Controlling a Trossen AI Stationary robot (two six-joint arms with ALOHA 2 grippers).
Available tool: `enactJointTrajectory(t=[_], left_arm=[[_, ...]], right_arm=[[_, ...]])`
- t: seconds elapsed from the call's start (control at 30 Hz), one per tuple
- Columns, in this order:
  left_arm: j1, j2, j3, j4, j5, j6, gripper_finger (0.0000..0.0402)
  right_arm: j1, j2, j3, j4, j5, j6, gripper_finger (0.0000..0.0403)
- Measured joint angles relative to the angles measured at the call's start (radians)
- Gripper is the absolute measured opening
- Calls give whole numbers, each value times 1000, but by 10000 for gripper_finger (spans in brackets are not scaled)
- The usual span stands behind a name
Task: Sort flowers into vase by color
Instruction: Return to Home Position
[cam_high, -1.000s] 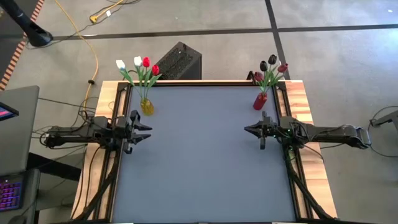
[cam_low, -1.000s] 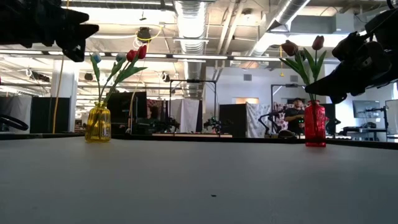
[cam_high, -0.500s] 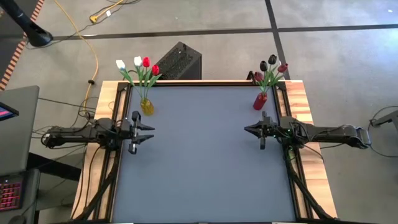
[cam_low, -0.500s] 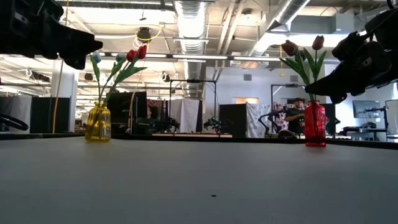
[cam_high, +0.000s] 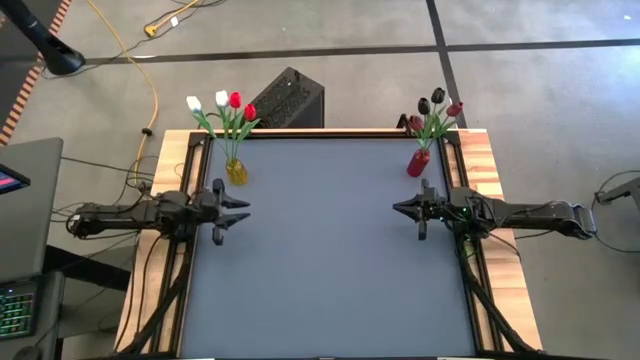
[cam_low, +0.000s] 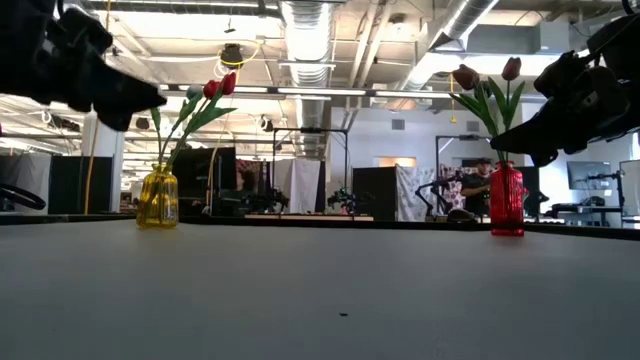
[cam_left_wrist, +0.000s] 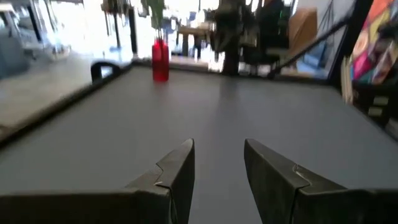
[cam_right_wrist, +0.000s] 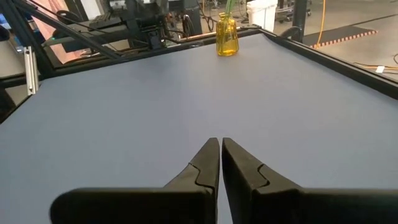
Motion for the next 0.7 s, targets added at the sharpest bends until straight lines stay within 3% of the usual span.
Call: enactJointTrajectory(t=[0.7], left_arm=[[0,6,8,-57,0,8,128]], right_arm=[[0,0,0,0,0,-1,47]])
